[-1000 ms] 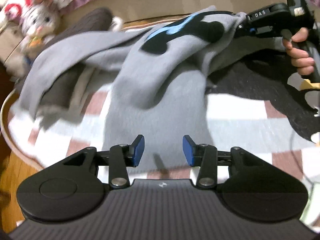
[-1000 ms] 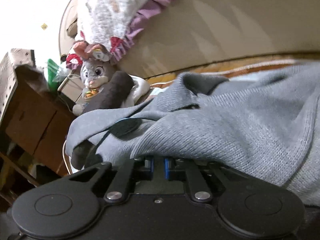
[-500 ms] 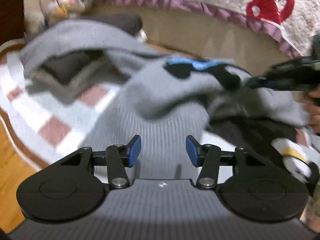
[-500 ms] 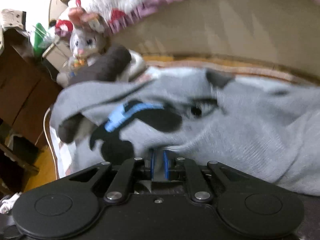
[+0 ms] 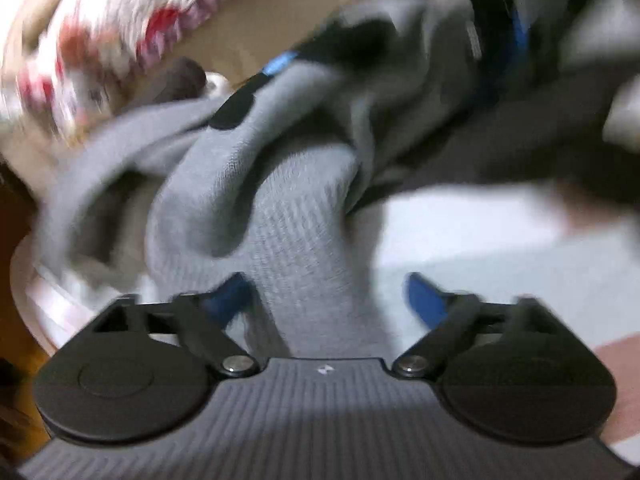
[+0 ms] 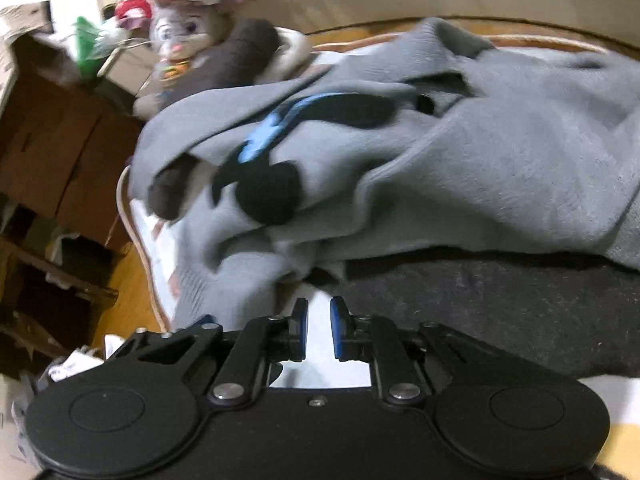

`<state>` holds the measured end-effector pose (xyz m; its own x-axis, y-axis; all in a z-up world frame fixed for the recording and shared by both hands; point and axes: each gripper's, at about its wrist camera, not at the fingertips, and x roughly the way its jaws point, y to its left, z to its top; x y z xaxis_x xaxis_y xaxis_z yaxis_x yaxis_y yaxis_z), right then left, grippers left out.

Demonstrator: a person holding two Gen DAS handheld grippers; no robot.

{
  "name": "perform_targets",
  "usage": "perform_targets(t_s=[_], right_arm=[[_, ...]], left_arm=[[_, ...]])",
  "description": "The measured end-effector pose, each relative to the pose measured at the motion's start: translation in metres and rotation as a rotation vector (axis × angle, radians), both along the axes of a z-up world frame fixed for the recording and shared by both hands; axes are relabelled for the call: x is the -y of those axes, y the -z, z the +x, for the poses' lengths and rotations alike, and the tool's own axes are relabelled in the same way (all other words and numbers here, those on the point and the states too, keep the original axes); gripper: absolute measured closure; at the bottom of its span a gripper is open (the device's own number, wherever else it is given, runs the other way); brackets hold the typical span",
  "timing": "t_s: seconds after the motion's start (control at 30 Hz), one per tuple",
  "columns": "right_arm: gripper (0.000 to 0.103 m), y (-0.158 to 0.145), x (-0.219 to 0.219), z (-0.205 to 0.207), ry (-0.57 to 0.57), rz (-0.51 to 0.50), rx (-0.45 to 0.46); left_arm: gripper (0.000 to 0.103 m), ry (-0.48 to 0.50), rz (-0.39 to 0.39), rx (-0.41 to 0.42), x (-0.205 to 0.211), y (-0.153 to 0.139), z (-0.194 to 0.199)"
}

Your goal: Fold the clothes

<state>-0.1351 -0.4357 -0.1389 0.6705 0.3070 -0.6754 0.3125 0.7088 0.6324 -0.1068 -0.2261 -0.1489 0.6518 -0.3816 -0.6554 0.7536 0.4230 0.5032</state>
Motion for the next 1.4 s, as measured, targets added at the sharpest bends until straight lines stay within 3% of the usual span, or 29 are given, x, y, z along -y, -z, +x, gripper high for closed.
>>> perform_targets(t_s=[0.07, 0.1, 0.13, 0.2, 0.23, 0.3, 0.37, 0.47, 0.57, 0.67, 0.73, 0.87, 0.97, 1.07, 1.13, 1.2, 1.23, 1.27, 1.3, 1.33, 1.4], right_arm=[[0.086, 0.0, 0.006, 0.0, 0.011, -0.001, 0.013], [0.086, 0.0, 0.009, 0.0, 0.017, 0.001, 0.019], [0.084, 0.0, 0.012, 0.0, 0.024, 0.003, 0.026], [0.079, 0.0, 0.018, 0.001, 0.035, 0.01, 0.034], [0.078, 0.001, 0.021, 0.002, 0.039, 0.015, 0.035], [0.077, 0.001, 0.028, -0.001, 0.051, 0.032, 0.045], [0.077, 0.002, 0.034, -0.004, 0.057, 0.05, 0.056], [0.07, 0.001, 0.031, 0.0, 0.01, 0.01, 0.038], [0.059, 0.0, 0.027, 0.004, -0.034, -0.035, 0.015], [0.057, 0.008, 0.021, 0.009, -0.019, -0.161, -0.101], [0.049, 0.021, 0.028, 0.006, 0.041, -0.168, -0.182], [0.043, 0.026, 0.048, -0.021, 0.25, -0.037, -0.204], [0.038, 0.024, 0.048, -0.022, 0.267, -0.093, -0.19], [0.035, 0.03, 0.053, -0.012, 0.316, -0.081, -0.114], [0.034, 0.033, 0.055, -0.007, 0.365, -0.078, -0.067], [0.033, 0.035, 0.048, -0.003, 0.382, -0.138, -0.041], [0.033, 0.035, 0.043, -0.001, 0.378, -0.177, -0.032], [0.034, 0.035, 0.038, 0.002, 0.358, -0.222, -0.024], [0.052, 0.035, 0.034, 0.004, 0.338, -0.269, -0.015], [0.091, 0.036, 0.033, 0.005, 0.319, -0.293, -0.015], [0.093, 0.032, 0.039, -0.002, 0.305, -0.258, 0.008]], left_arm=[[0.003, 0.082, 0.048, 0.094, 0.0, 0.005, -0.003], [0.013, 0.103, 0.056, 0.11, -0.001, 0.003, -0.001], [0.042, 0.087, 0.036, 0.069, -0.004, -0.007, 0.008], [0.071, 0.056, -0.006, -0.014, -0.009, -0.026, 0.025], [0.083, 0.04, -0.026, -0.056, -0.012, -0.036, 0.033], [0.089, 0.009, -0.067, -0.139, -0.017, -0.055, 0.051], [0.091, -0.026, -0.12, -0.216, -0.023, -0.076, 0.068], [0.091, -0.093, -0.26, -0.265, -0.031, -0.106, 0.092], [0.091, -0.167, -0.312, -0.28, -0.033, -0.099, 0.111], [0.091, -0.223, -0.354, -0.292, -0.04, -0.087, 0.117], [0.09, -0.234, -0.368, -0.281, -0.042, -0.081, 0.115], [0.088, -0.222, -0.34, -0.257, -0.039, -0.07, 0.11], [0.075, -0.227, -0.326, -0.287, -0.041, -0.062, 0.109], [0.058, -0.231, -0.342, -0.36, -0.045, -0.052, 0.107], [0.033, -0.213, -0.358, -0.446, -0.045, -0.042, 0.107], [0.029, -0.169, -0.334, -0.488, -0.041, -0.03, 0.105], [0.032, -0.157, -0.307, -0.445, -0.036, -0.027, 0.101], [0.042, -0.15, -0.281, -0.397, -0.032, -0.024, 0.097], [0.071, -0.158, -0.262, -0.351, -0.027, -0.024, 0.095], [0.081, -0.175, -0.262, -0.335, -0.024, -0.028, 0.094], [0.085, -0.199, -0.306, -0.329, -0.025, -0.047, 0.093]])
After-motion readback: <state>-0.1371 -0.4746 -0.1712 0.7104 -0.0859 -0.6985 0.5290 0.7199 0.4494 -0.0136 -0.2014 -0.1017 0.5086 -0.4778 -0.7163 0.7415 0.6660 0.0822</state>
